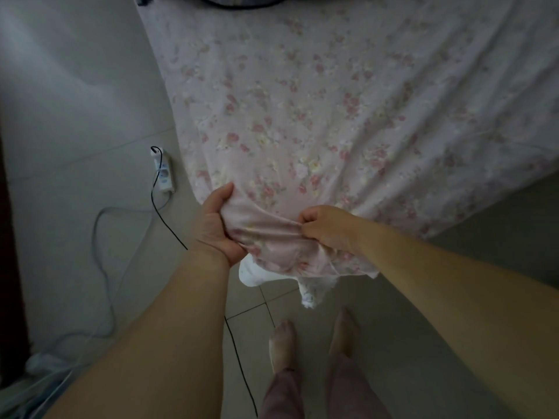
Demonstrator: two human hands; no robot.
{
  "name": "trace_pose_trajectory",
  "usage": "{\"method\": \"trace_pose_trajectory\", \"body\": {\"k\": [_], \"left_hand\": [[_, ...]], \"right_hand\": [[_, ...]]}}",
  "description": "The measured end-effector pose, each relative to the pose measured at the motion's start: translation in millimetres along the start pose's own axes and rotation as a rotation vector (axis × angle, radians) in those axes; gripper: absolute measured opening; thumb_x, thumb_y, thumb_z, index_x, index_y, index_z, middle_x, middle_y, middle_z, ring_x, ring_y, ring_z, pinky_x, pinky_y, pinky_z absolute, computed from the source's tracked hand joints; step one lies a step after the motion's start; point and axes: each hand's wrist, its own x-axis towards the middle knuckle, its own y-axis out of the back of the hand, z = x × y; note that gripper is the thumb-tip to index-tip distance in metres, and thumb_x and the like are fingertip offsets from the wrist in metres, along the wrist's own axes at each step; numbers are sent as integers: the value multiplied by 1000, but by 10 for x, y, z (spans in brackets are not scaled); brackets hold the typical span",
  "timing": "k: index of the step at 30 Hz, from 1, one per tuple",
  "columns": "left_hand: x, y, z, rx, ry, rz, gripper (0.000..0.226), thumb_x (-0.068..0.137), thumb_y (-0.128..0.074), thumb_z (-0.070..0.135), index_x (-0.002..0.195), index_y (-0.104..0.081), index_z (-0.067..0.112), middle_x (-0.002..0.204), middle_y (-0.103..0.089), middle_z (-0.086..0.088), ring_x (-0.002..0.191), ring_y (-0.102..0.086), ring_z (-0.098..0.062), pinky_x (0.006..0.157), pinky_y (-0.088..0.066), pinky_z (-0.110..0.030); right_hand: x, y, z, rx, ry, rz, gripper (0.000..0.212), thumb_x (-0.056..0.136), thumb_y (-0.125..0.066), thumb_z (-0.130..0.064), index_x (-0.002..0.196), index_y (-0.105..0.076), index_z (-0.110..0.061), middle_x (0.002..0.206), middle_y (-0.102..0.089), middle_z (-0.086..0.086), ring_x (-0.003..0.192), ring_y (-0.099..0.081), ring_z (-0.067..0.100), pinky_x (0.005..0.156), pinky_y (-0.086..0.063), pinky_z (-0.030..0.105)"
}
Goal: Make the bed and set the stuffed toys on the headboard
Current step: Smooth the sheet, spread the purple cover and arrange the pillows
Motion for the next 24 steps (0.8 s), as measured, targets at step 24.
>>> {"method": "trace_pose_trajectory", "body": {"k": [24], "left_hand": [[-75, 1743, -250, 385, -74, 809, 47, 73, -73, 7, 116, -60, -4, 110, -65, -18, 78, -61, -28, 72, -50, -32]], "right_hand": [[259, -561, 202, -136, -82, -140, 11, 91, -53, -11, 97, -62, -7, 83, -65, 12, 70, -59, 20, 70, -53, 36]]}}
